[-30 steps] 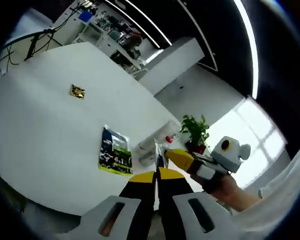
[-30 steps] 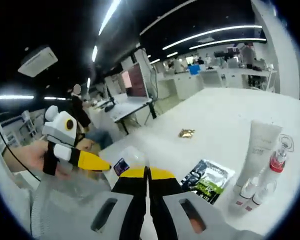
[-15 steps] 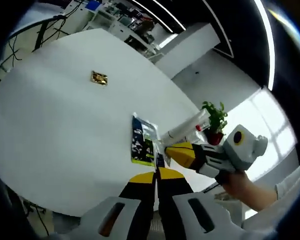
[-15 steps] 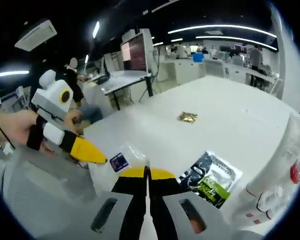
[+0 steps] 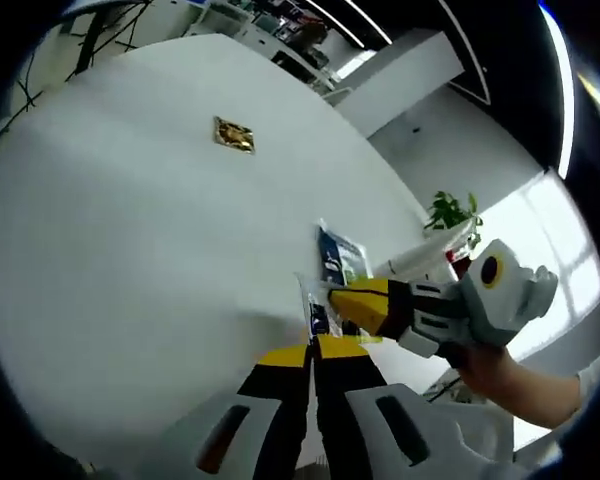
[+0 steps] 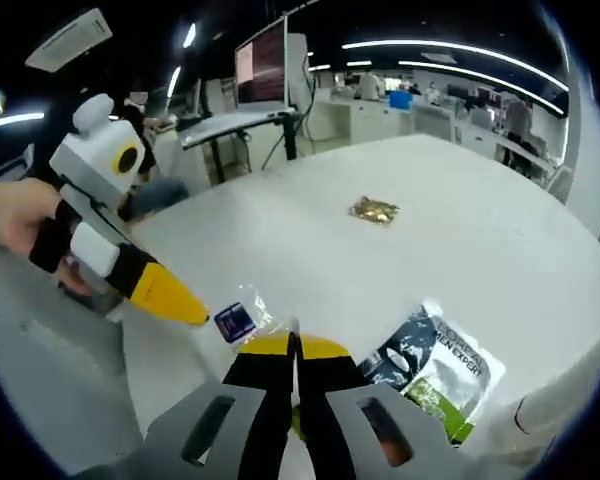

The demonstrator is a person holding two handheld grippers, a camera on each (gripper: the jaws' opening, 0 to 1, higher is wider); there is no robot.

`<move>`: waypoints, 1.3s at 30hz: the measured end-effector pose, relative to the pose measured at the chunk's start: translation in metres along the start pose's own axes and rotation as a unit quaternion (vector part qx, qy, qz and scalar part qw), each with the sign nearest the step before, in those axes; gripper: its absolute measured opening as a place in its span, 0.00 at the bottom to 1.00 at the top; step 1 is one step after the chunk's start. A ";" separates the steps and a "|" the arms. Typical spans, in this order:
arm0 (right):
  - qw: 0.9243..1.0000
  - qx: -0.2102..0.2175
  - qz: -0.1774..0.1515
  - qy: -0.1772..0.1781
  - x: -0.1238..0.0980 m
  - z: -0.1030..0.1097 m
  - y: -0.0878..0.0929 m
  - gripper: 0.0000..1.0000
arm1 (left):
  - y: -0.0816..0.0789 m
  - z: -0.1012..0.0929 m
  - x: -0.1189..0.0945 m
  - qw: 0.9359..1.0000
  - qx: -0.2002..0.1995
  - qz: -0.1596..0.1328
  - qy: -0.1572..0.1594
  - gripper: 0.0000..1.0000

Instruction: Arrange the skincare products in the storage area until every visible bottle or jar stands upright without overlapping.

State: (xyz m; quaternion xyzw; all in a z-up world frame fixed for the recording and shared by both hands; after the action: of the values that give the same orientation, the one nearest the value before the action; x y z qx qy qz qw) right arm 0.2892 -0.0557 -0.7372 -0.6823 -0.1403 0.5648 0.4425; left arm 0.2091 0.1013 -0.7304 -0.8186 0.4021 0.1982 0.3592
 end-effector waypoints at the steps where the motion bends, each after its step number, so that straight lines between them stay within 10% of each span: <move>1: 1.000 -0.003 0.003 0.004 0.002 -0.001 0.001 0.01 | -0.001 0.002 0.003 1.000 0.001 0.001 -0.002 0.00; 20: 0.996 -0.066 0.027 0.045 0.024 -0.014 0.013 0.01 | -0.014 0.024 0.041 0.997 0.066 0.032 -0.039 0.01; 39: 0.995 -0.087 0.019 0.052 0.027 -0.013 0.015 0.01 | -0.020 0.027 0.034 0.990 0.128 0.037 -0.054 0.00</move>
State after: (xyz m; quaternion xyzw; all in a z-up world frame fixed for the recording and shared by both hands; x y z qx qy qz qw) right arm 0.3046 -0.0510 -0.7661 -0.7494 -0.1525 0.5225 0.3771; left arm 0.2438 0.1121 -0.7604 -0.7384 0.4340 0.2025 0.4747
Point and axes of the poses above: the point that each gripper's makers call its tool centre point, and the gripper's own axes: x roughly forward along the fingers, z roughly to its left, y roughly out of its underside, the point moved 10 cm from there along -x, roughly backward along the fingers, and after that the axes turned 1 degree about z, right-handed, at the moved point
